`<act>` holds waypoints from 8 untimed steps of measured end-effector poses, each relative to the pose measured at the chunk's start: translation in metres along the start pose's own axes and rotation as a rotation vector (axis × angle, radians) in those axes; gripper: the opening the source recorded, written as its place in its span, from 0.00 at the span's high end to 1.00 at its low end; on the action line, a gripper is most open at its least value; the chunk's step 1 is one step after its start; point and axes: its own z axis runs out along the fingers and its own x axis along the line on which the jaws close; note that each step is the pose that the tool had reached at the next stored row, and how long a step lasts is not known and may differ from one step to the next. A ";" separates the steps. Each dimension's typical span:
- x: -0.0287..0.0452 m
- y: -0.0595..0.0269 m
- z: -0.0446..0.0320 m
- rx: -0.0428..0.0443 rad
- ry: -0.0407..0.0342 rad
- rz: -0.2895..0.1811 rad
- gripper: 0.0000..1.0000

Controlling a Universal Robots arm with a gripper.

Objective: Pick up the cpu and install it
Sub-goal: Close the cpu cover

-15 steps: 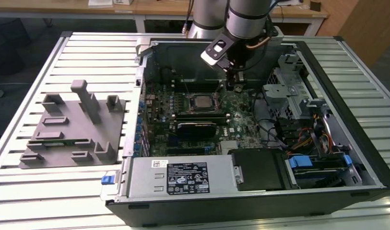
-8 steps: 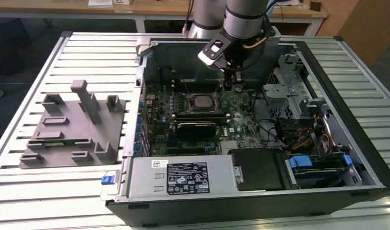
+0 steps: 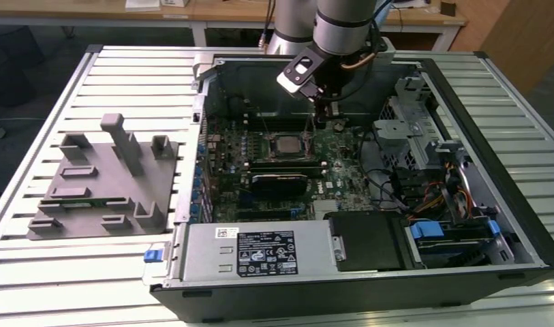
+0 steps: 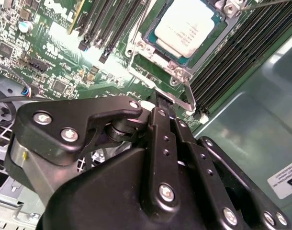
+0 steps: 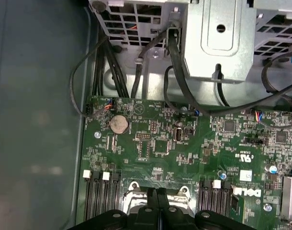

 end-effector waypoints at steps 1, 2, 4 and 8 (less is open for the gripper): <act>0.0001 -0.0012 0.0000 0.0000 0.0000 0.000 0.89; 0.0002 -0.0026 0.0000 0.0000 0.0000 0.000 0.89; 0.0003 -0.0053 -0.0001 0.0000 0.0000 0.000 0.89; 0.0008 -0.0125 -0.0001 0.0001 -0.0001 0.000 0.89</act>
